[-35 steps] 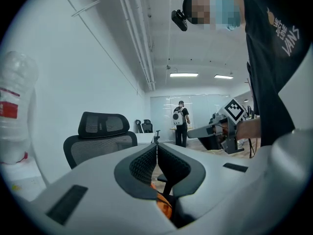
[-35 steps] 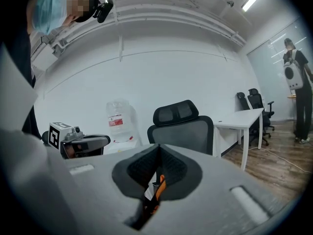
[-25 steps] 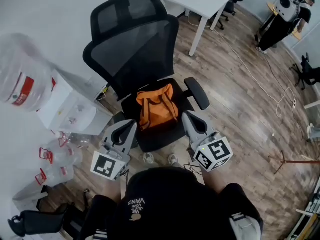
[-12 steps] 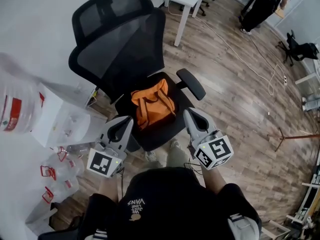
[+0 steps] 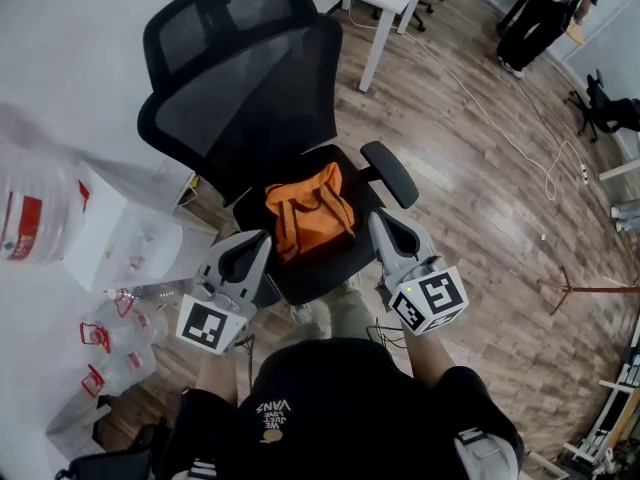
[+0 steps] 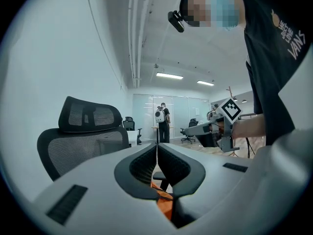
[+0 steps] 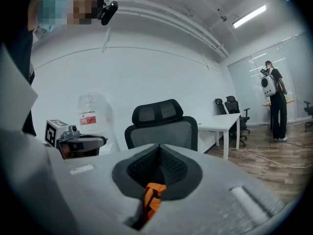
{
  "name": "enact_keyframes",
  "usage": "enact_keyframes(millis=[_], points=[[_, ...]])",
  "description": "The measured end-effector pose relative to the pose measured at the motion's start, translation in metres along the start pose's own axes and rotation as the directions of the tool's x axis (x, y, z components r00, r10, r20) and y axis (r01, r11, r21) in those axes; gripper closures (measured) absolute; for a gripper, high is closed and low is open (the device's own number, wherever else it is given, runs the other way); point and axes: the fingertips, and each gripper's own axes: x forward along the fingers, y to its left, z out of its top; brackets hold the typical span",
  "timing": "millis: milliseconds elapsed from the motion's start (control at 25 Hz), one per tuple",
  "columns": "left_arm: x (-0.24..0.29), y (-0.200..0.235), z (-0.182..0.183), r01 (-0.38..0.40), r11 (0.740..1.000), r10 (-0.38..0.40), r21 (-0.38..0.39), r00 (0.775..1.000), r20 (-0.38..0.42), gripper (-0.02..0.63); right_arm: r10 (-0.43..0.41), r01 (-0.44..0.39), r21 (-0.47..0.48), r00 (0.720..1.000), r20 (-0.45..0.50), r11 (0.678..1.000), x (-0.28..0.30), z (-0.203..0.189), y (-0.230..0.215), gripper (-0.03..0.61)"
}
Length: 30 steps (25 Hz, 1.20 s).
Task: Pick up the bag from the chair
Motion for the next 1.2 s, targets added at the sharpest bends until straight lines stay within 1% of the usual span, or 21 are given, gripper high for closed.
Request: enact_keyframes(millis=[360,480,600,720,880,1200], points=[[0.025,0.011,-0.013,-0.032,0.999,0.032,-0.015,0.999,-0.025,0.604,0.009,-0.009,-0.011,1.0,-0.002,1.0,0.023,-0.009,-0.032,0.58],[0.035,0.014,-0.019,-0.028,0.999,0.027,-0.033,0.999,-0.027,0.604,0.01,-0.01,-0.024,1.0,0.001,1.0,0.029,-0.013,-0.043,0.581],[0.042,0.015,-0.027,-0.018,0.999,0.016,-0.04,0.999,-0.05,0.604,0.013,-0.013,-0.04,1.0,-0.012,0.999,0.037,-0.02,-0.051,0.58],[0.049,0.016,-0.039,-0.014,0.999,0.011,-0.039,0.997,-0.077,0.604,0.012,-0.013,-0.05,1.0,-0.024,0.999,0.044,-0.029,-0.058,0.58],[0.053,0.022,-0.057,-0.039,0.997,0.033,-0.066,0.995,-0.098,0.604,0.013,-0.014,-0.038,1.0,-0.025,0.999,0.053,-0.043,-0.065,0.58],[0.062,0.03,-0.095,-0.061,0.994,0.051,-0.089,0.993,-0.11,0.604,0.03,-0.032,-0.048,0.999,-0.036,0.998,0.069,-0.074,-0.077,0.58]])
